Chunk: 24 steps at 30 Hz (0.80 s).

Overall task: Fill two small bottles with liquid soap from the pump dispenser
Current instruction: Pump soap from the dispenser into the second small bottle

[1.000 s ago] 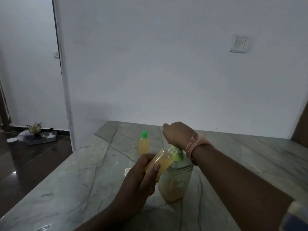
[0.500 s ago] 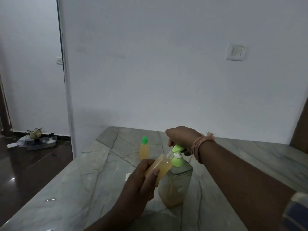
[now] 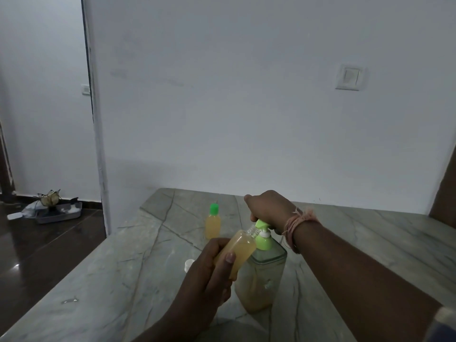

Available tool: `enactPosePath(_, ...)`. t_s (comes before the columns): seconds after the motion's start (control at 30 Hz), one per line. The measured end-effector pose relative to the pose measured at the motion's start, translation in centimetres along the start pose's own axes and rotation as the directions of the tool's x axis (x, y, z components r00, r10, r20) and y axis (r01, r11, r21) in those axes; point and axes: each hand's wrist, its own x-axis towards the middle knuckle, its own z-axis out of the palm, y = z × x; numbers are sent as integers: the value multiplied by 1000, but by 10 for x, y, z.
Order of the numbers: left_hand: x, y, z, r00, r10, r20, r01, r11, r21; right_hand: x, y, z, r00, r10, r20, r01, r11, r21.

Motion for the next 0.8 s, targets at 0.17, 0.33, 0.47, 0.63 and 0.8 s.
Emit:
enactPosePath(0.17, 0, 1, 1, 1000, 17, 2, -17, 1000, -1, 17, 5, 12, 998, -34, -45, 33, 999, -35)
enactPosePath(0.33, 1, -2, 0, 1000, 10, 13, -10, 1000, -12, 20, 12, 19, 995, -22, -100, 10, 993, -120)
enactPosePath(0.47, -1, -3, 0, 1000, 0, 5, 0, 1000, -19, 10, 8, 15, 976, -73, -205, 28, 976, -217)
enactPosePath(0.63, 0, 0, 1, 1000, 8, 16, -9, 998, 55, 12, 4, 10, 974, -131, -186, 80, 963, -258)
enactPosePath(0.8, -1, -1, 1, 1000, 14, 18, -14, 999, 52, 12, 7, 13, 952, -150, -267, 82, 965, -250)
